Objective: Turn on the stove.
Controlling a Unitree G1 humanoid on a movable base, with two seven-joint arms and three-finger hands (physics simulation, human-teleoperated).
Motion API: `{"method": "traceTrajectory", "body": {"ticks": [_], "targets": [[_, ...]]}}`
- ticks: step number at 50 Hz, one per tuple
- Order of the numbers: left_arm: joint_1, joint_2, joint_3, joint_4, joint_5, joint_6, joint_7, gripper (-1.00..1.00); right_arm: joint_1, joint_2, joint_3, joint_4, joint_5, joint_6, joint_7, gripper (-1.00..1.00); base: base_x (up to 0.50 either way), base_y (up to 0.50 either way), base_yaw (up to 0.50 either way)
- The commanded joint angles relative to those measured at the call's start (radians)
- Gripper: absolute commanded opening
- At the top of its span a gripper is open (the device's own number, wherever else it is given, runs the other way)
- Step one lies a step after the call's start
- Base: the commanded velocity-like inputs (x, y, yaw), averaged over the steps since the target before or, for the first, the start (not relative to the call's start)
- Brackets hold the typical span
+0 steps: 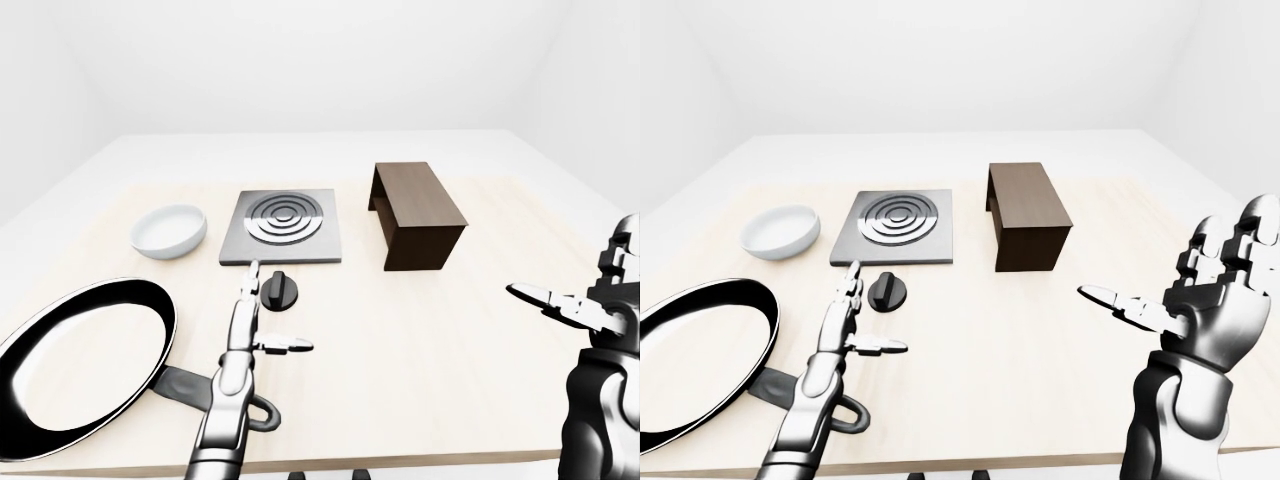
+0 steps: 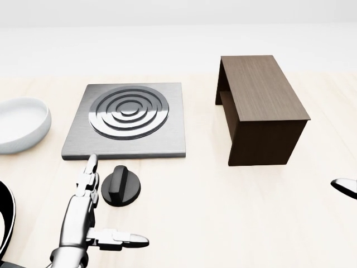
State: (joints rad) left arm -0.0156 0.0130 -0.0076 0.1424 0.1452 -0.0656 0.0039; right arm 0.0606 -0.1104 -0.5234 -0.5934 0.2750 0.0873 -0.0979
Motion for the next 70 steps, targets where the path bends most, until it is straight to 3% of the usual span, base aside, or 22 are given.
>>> {"method": "traceTrajectory", "body": {"ticks": [1,31,35,46,70], "targets": [[-0.002,-0.006,-0.015,0.051,0.009,-0.022,0.008,1.0,-0.004,0.014,0.039,0.069,-0.019,0.0,0.005,1.0,0.0,0.0,0.0],[0.015,-0.013,-0.03,0.022,0.001,-0.002,-0.009,1.0,-0.013,0.008,0.042,0.082,-0.022,0.0,0.006,1.0,0.0,0.0,0.0],[0.02,-0.013,-0.03,0.008,-0.005,0.013,-0.017,1.0,-0.013,0.007,0.041,0.097,-0.021,0.0,0.009,1.0,0.0,0.0,0.0],[0.027,-0.015,-0.039,0.042,-0.005,-0.01,-0.025,1.0,-0.007,0.009,0.04,0.095,-0.019,0.0,0.007,1.0,0.0,0.0,0.0],[0.033,-0.018,-0.043,0.035,-0.014,0.011,-0.038,1.0,-0.004,0.011,0.035,0.089,-0.015,0.0,0.01,1.0,0.0,0.0,0.0]]}}
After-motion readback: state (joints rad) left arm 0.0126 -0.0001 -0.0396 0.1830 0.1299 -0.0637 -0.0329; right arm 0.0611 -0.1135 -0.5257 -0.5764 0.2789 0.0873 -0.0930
